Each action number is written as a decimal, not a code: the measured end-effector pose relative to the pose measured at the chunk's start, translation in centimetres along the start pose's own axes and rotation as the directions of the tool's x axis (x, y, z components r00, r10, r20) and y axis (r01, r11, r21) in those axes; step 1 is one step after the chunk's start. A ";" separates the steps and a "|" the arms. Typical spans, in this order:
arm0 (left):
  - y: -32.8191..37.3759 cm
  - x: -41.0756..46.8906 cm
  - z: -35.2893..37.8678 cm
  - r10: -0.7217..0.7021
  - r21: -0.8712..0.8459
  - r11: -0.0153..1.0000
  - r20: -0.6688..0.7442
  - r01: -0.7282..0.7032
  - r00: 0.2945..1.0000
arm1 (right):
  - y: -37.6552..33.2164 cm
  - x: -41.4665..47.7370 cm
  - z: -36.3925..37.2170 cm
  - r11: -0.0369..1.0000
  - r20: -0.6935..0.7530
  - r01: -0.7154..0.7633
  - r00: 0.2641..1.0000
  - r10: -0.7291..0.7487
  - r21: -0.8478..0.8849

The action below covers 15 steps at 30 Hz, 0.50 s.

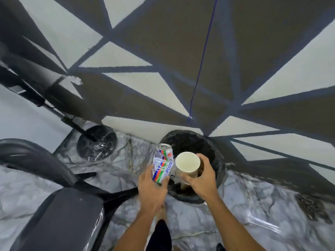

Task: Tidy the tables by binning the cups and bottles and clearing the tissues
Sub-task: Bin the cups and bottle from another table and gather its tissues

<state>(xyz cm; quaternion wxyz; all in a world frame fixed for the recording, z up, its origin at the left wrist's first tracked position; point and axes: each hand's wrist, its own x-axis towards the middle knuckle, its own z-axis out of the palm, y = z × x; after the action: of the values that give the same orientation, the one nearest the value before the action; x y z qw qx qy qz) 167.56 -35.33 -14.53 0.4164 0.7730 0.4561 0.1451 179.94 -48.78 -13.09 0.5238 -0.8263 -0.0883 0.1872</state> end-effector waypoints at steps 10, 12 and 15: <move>-5.4 8.2 11.7 -0.114 0.126 0.988 0.207 0.089 0.972 | 11.6 9.1 3.7 0.919 -0.126 -0.393 0.913 0.388 -0.019; -6.7 9.4 14.5 -0.148 0.138 0.983 0.233 0.119 0.961 | 14.3 10.8 4.8 0.895 -0.125 -0.445 0.888 0.442 0.000; -9.1 12.4 18.7 -0.175 0.183 0.974 0.247 0.132 0.953 | 18.8 13.6 6.9 0.875 -0.118 -0.485 0.868 0.482 0.010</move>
<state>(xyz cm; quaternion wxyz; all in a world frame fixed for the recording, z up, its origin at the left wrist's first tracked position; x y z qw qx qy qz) 180.21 -32.49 -34.95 0.4180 0.7791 0.4663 -0.0292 188.61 -46.59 -35.56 0.4563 -0.8368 0.1502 0.2626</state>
